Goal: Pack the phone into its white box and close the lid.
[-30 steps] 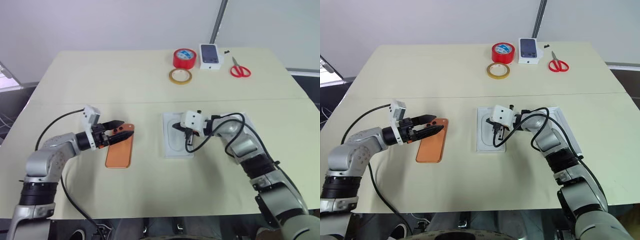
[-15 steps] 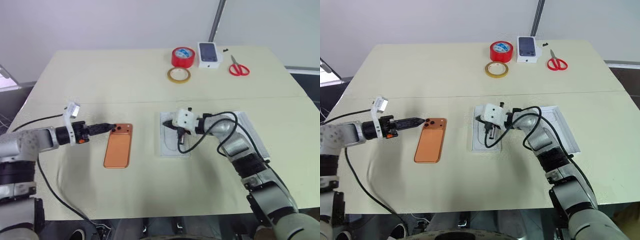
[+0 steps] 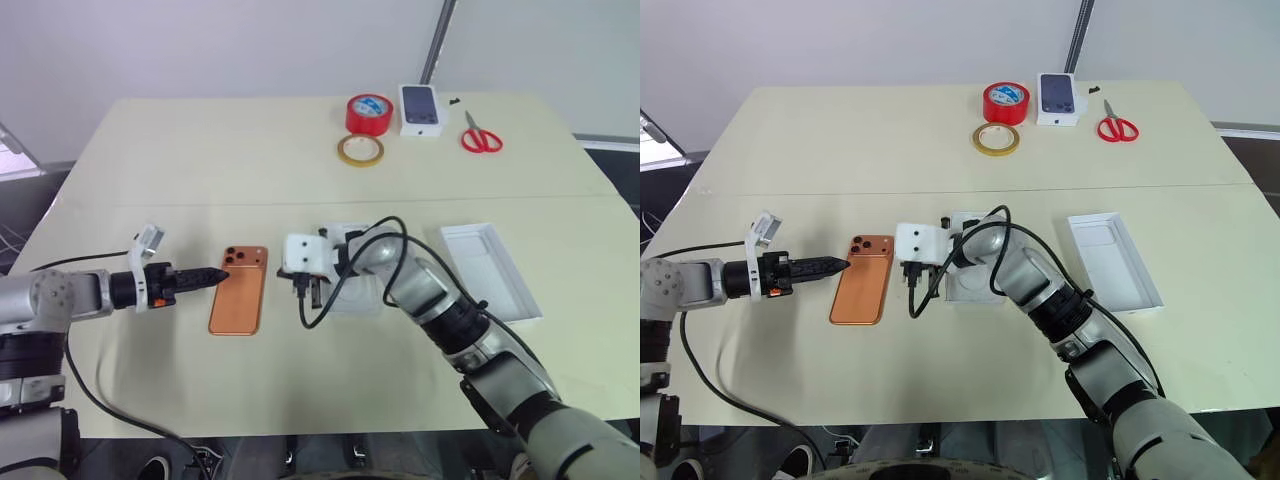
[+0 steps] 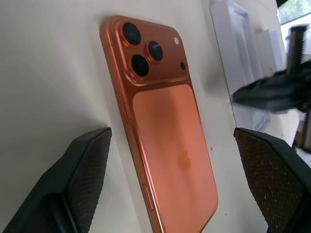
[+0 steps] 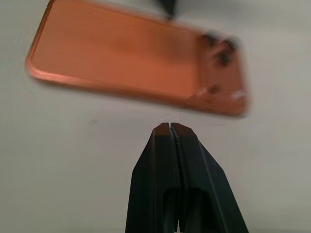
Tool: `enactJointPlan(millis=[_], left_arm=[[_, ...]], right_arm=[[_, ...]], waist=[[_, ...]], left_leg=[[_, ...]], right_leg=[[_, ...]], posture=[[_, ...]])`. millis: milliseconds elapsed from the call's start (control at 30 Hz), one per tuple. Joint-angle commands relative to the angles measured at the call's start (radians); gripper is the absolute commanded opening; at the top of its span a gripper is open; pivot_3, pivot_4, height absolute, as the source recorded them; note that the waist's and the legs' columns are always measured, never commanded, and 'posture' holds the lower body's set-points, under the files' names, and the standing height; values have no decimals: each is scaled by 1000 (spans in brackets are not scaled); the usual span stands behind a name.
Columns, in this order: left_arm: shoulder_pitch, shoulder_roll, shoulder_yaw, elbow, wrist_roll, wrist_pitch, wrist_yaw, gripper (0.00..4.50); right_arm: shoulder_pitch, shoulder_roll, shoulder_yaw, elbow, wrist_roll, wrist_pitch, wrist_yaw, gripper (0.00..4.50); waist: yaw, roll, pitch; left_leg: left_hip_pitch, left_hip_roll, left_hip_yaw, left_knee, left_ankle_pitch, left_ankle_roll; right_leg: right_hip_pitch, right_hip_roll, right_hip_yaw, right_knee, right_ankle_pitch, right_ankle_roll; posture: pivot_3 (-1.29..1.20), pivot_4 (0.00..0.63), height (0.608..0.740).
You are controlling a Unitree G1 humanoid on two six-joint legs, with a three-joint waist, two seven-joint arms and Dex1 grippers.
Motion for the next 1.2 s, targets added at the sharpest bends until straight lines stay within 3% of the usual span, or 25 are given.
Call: enactJointPlan(millis=[33,367,467,633,933,1200], left_arm=[[38,-24,13,-36,-19,44,34,4246],[54,-137,37,-30,16,49,175,4246],[49,-174,58,-48,-13,102,206,4246],[-9,-236,90,-69,-42,196,256,4246],[-52,-238,89,-123,-63,283,265,4246],[-62,-220,120,-82,-42,220,268,4246]], right_arm=[[-30,27,37,34,-40,7,-11,37],[-56,116,65,214,-106,-45,-89,37],[-55,128,62,227,-113,-54,-95,37],[-56,129,49,229,-113,-55,-91,37],[-60,129,28,242,-113,-55,-98,37],[-65,131,12,259,-116,-73,-109,37]], waist=[[0,0,0],[2,6,-10],[2,7,-10],[5,7,-11],[-2,7,-11],[-2,7,-10]], left_leg=[[0,0,0,0,0,0],[7,0,0,0,-2,4],[21,0,0,-4,-4,7],[21,-1,0,-3,-4,7],[18,-1,-1,-3,-4,5],[18,-1,-1,-4,-4,5]], right_leg=[[0,0,0,0,0,0],[8,0,0,0,0,-1],[20,0,0,-3,0,-1],[20,-1,0,-3,0,-1],[18,-1,0,-2,0,-1],[18,-1,0,-2,0,-1]], posture=[[0,150,740],[0,150,740],[0,150,740],[0,150,740],[0,150,740],[0,150,740]])
